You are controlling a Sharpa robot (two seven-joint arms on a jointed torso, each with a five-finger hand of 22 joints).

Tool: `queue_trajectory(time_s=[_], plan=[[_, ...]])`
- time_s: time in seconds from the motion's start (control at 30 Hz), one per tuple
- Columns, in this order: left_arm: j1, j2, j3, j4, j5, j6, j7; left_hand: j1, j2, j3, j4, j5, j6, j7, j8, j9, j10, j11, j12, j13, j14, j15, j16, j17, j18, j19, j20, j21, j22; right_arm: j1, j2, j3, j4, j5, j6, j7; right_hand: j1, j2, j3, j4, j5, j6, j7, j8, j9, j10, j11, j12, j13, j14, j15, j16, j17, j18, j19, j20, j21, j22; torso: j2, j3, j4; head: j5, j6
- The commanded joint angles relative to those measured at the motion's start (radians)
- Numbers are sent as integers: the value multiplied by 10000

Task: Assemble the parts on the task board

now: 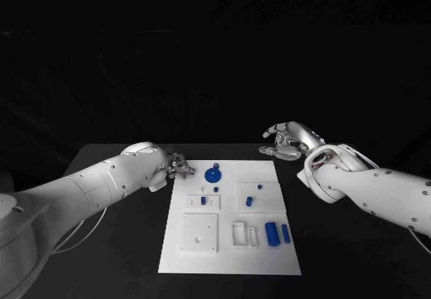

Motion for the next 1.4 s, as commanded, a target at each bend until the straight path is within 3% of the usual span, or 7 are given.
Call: queue_trajectory(time_s=[0.03,0.1,0.37,0.77,1.17,1.27,1.4], plan=[[105,-264,6,428,1623,-246,-26,-872,141,849,-1156,135,195,72,74,-81,159,-33,-78,68,31,-79,45,21,-108,-34,-917,77,154,2,-41,4,24,-62,127,14,13,34,4,44,31,54,39,3,-8,-215,119,55,-14,90,-2,-53,17,1414,3,-94,-66,83,-9,3,20,23,15],[160,-519,3,839,1661,-460,-176,-1817,269,1377,-1910,171,243,57,99,-130,226,-47,-131,133,72,-96,52,24,-137,37,-947,106,141,2,-69,4,33,-61,133,9,15,33,4,44,32,54,38,3,-8,-215,118,55,-15,90,-2,-53,17,1414,3,-94,-66,83,-18,1,45,25,22],[226,-1407,-6,2259,1966,-782,-644,-3348,498,2111,-3017,917,641,-93,343,-67,673,-220,-10,315,328,-247,120,46,-161,291,-1025,156,97,1,-89,3,-8,-48,166,7,36,31,10,36,42,56,37,5,-8,-215,117,57,-18,91,-3,-55,18,1414,3,-96,-69,84,-116,-3,175,-3,-49],[231,-2142,-106,3920,669,-804,-929,-4181,578,2705,-3657,1451,882,-197,500,11,967,-326,24,454,534,-347,217,115,-160,551,-1131,257,98,-1,-47,2,-88,-8,187,23,56,37,18,32,61,56,37,5,-9,-217,116,59,-23,91,-4,-57,19,1414,2,-97,-72,85,-257,2,274,-5,-167],[218,-2724,-980,5570,-1349,-2284,-1008,-4044,207,2948,-3670,1789,1152,-315,652,96,1286,-445,114,566,717,-458,291,170,-126,790,-1228,376,99,-10,-45,-1,-147,62,225,49,23,48,12,74,126,57,38,5,-11,-218,118,65,-34,93,-3,-63,20,1414,6,-93,-79,87,-298,17,300,50,-214],[206,-2787,-1122,5779,-1513,-2570,-989,-4002,76,2969,-3677,2077,1262,-361,710,128,1404,-488,179,618,744,-507,278,164,-123,826,-1246,397,98,-13,-57,-2,-150,62,224,51,22,52,14,78,135,57,38,5,-12,-218,118,66,-35,94,-3,-63,21,1414,6,-93,-80,87,-300,15,306,58,-242],[123,-2826,-1122,5935,-1532,-2947,-905,-3897,-198,3012,-3607,2265,1452,-431,802,178,1558,-559,336,738,596,-569,-9,11,-157,721,-1230,322,72,-14,-67,-2,-144,62,221,54,21,53,14,81,145,57,38,4,-12,-218,118,67,-36,94,-3,-64,21,1414,7,-93,-81,87,-282,12,335,66,-234]])
